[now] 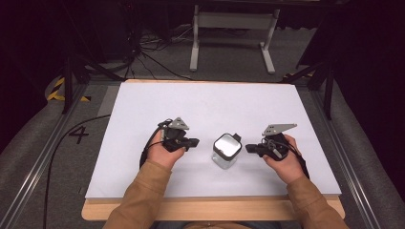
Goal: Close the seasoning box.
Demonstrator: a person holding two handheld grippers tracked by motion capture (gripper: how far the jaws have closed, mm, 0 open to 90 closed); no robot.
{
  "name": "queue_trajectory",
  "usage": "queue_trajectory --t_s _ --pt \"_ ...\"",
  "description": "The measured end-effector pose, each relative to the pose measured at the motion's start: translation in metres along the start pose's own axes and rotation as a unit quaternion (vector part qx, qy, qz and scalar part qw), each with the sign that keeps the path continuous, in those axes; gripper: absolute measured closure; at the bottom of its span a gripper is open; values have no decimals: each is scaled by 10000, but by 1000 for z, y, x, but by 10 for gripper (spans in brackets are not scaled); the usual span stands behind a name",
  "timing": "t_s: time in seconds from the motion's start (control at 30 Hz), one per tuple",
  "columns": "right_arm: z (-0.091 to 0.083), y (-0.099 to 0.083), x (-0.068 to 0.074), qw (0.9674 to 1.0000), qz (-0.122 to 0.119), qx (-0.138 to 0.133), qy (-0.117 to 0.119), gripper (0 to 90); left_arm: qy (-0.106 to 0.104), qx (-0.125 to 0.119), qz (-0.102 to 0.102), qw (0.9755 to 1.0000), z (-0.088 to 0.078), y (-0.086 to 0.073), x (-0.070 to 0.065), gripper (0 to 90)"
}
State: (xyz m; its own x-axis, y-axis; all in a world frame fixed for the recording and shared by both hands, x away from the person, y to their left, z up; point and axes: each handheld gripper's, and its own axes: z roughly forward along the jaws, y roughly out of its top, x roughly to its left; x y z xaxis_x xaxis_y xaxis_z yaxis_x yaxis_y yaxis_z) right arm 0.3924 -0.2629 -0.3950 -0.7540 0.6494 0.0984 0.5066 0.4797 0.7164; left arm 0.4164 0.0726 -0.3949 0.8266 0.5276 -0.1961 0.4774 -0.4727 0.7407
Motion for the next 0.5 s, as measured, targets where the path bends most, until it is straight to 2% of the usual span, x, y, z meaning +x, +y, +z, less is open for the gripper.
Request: queue_trajectory --t_s 0.07,0.13,0.17,0.2,0.33,0.4,0.5 --pt "4 -6 9 9999 -43 120 105 900 -95 50 16 9999 10 3 -1 899" --pt "12 -12 22 9992 -188 348 96 900 -158 185 136 9996 20 9 -1 899" --pt "15 -14 28 9989 -223 404 110 900 -189 240 217 9993 24 11 -1 899" --pt "17 -15 32 9989 -226 406 101 900 -227 215 214 9993 27 12 -1 899" --pt "20 -17 39 9989 -221 400 69 900 -334 381 288 9983 40 16 0 899" --pt "21 -19 41 9990 -202 402 -5 900 -369 387 358 9979 47 16 0 899" --pt "20 -21 38 9995 -22 299 -50 900 -353 498 469 9970 52 18 -3 898"
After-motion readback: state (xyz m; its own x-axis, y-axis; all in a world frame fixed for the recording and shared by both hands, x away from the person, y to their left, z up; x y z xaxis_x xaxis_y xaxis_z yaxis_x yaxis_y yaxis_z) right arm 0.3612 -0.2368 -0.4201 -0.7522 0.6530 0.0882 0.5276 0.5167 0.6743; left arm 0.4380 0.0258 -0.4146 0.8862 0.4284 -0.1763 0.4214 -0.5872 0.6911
